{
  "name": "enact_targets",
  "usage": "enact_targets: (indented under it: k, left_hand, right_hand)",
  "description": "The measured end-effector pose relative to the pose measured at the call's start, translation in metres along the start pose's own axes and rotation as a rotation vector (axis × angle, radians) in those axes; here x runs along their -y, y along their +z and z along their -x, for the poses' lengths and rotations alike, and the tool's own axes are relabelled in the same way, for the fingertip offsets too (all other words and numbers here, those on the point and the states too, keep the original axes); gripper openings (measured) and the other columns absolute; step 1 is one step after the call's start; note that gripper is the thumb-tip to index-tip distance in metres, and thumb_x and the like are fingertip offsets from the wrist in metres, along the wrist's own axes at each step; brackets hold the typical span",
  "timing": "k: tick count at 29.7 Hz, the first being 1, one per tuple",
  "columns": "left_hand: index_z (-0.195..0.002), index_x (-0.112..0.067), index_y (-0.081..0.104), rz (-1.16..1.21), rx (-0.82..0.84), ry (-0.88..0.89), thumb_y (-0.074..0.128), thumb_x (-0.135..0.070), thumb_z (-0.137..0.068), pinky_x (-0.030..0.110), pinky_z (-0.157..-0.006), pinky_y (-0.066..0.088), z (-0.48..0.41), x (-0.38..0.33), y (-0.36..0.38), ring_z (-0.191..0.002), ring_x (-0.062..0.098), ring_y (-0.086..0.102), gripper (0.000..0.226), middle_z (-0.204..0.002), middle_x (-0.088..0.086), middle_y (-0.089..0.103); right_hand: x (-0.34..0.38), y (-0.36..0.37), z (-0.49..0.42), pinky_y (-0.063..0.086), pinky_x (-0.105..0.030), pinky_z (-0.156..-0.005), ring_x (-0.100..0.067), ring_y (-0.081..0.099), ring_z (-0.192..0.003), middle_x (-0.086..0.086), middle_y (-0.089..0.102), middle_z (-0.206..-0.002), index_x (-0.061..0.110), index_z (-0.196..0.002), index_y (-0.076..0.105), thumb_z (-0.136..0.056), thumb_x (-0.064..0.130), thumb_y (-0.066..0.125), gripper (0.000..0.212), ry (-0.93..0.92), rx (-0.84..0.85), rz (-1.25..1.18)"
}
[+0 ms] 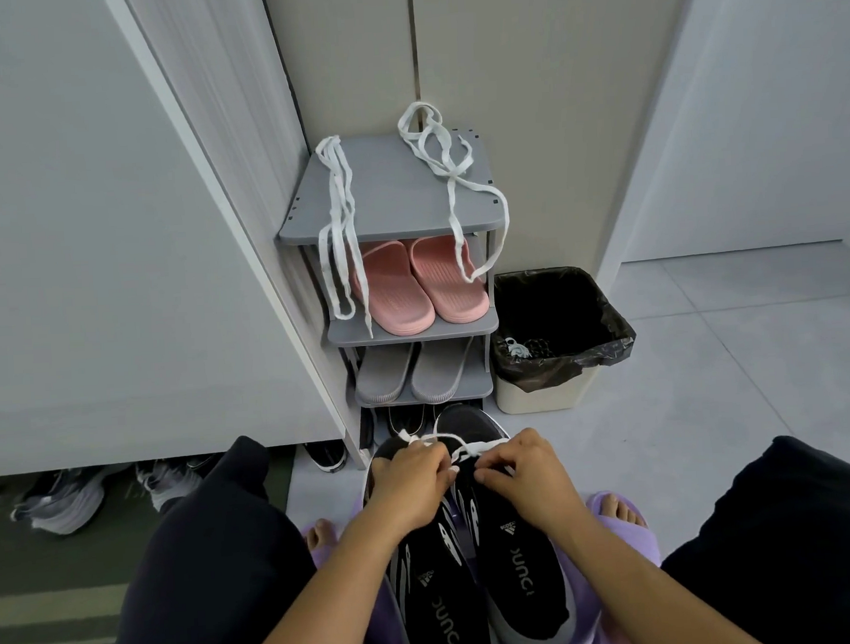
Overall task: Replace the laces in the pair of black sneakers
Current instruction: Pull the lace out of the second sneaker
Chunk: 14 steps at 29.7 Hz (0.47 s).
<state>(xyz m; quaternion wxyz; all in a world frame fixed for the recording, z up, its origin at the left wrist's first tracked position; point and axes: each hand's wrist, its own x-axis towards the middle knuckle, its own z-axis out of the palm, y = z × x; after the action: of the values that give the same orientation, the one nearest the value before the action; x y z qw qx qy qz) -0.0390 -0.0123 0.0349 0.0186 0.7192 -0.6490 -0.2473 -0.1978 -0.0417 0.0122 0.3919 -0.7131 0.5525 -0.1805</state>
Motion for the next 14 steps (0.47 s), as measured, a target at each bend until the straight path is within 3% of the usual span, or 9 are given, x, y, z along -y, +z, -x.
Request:
enact_targets:
  k: [3,5,8,11,14]
  left_hand:
    - [-0.080,-0.025,0.051,0.265,0.026,-0.006,0.048,-0.028,-0.094,0.035,-0.091,0.034,-0.0025,0.0033,0.0007,-0.094,0.015,0.051,0.015,-0.091,-0.008,0.052]
    - [-0.068,-0.025,0.047,0.481,0.018,-0.052,0.051,-0.020,-0.091,0.027,-0.075,0.036,-0.0004,0.0016,-0.0003,-0.074,0.011,0.047,0.024,-0.072,-0.010,0.048]
    - [-0.067,-0.020,0.049,0.613,0.014,-0.096,0.052,-0.012,-0.088,0.018,-0.057,0.032,0.0021,0.0004,0.0003,-0.061,0.008,0.041,0.023,-0.069,-0.005,0.050]
    - [-0.070,-0.018,0.051,0.690,0.008,-0.102,0.053,-0.008,-0.087,0.020,-0.063,0.037,0.0027,0.0012,0.0015,-0.069,0.012,0.049,0.020,-0.077,0.002,0.059]
    - [-0.075,-0.020,0.054,0.790,0.052,-0.095,0.055,-0.011,-0.089,0.018,-0.069,0.041,0.0033,0.0023,-0.0006,-0.072,0.010,0.056,0.017,-0.074,-0.001,0.062]
  right_hand:
    - [0.0030,0.0020,-0.0060,0.038,-0.019,-0.087,-0.012,0.045,-0.100,0.005,0.044,-0.092,0.022,-0.096,0.073,-0.079,0.023,0.071,0.018,0.033,0.048,0.053]
    - [0.0061,0.0045,-0.0093,0.043,-0.023,-0.086,-0.016,0.051,-0.097,0.002,0.048,-0.092,0.023,-0.093,0.074,-0.077,0.022,0.073,0.016,0.044,0.056,0.045]
    - [0.0084,0.0058,-0.0119,0.041,-0.018,-0.081,-0.011,0.050,-0.088,0.011,0.040,-0.083,0.020,-0.089,0.074,-0.077,0.019,0.072,0.012,0.041,0.050,0.036]
    - [0.0079,0.0043,-0.0100,0.037,-0.008,-0.069,-0.004,0.048,-0.073,0.010,0.040,-0.081,0.017,-0.083,0.073,-0.078,0.014,0.071,0.006,0.037,0.055,-0.051]
    - [0.0048,0.0016,-0.0069,0.037,-0.006,-0.068,0.000,0.047,-0.069,0.007,0.043,-0.080,0.025,-0.073,0.067,-0.080,0.009,0.069,0.017,0.017,0.078,-0.138]
